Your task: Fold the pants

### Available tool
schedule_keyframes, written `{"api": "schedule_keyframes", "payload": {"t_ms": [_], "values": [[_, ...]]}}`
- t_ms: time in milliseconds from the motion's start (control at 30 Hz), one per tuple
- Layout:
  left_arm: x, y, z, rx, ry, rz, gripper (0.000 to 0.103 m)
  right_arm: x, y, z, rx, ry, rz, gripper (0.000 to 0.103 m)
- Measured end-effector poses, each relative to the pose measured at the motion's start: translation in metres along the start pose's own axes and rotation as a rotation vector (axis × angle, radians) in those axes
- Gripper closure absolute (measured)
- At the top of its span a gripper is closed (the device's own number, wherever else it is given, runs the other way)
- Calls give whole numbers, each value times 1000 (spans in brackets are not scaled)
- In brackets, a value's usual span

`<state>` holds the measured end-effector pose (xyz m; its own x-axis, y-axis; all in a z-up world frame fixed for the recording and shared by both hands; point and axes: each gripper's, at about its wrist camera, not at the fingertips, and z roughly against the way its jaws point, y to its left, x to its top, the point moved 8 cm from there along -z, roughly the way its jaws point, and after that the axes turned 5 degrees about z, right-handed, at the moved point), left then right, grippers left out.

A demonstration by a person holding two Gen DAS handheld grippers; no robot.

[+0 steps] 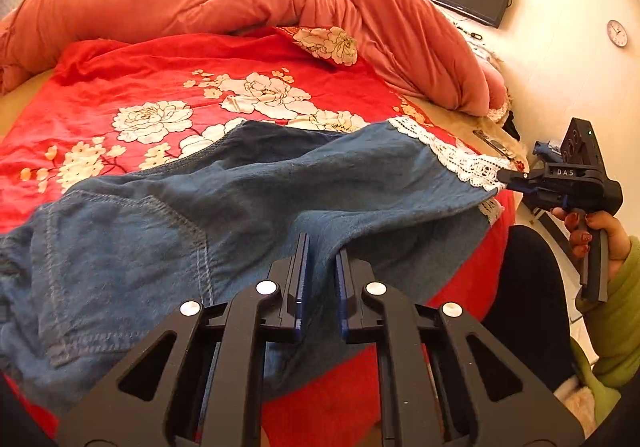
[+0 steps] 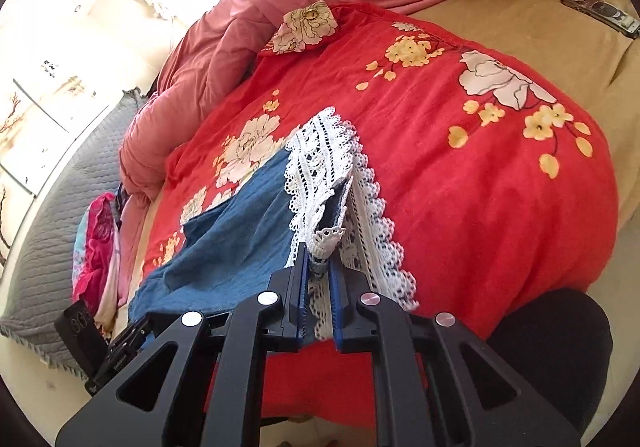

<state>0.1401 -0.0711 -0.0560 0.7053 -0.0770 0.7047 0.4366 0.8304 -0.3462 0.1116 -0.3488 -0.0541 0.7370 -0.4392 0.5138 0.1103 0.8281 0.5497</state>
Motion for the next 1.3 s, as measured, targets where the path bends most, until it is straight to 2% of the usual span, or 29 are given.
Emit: {"api": "schedule_keyframes", "payload": {"t_ms": [200, 367, 467, 500, 600, 667, 733, 833, 900, 967, 1033, 1200, 1300], "values": [[-13, 0, 5, -1, 22, -5, 97, -23, -15, -4, -14, 50, -40, 94], [-20, 4, -4, 28, 63, -12, 97, -31, -25, -7, -27, 63, -71, 93], [-25, 5, -9, 42, 83, -24, 97, -29, -27, -1, -43, 52, -67, 83], [-26, 4, -9, 42, 84, -27, 97, -28, -29, 3, -55, 40, -67, 76], [-26, 4, -8, 45, 83, -28, 97, -19, -27, 24, -84, -31, -37, 74], [-27, 4, -5, 45, 79, -24, 97, -12, -11, 36, -87, -80, 39, 67], [-28, 6, 2, 50, 73, -5, 96, -11, 13, 35, -59, -84, 134, 55], [-29, 12, 21, 76, 54, 40, 84, -26, 66, 17, -21, -45, 356, 54], [-31, 19, 41, 97, 29, 76, 70, -43, 97, -1, -16, -11, 513, 54], [-36, 34, 64, 153, 15, 123, 66, -66, 129, -24, -23, 27, 691, 54], [-39, 50, 85, 206, -11, 162, 65, -82, 151, -41, -28, 49, 814, 54], [-44, 104, 132, 368, -46, 313, 44, -102, 184, -67, -47, 47, 1019, 54], [-40, 130, 138, 416, -49, 399, 36, -106, 191, -78, -46, 57, 1088, 54]]}}
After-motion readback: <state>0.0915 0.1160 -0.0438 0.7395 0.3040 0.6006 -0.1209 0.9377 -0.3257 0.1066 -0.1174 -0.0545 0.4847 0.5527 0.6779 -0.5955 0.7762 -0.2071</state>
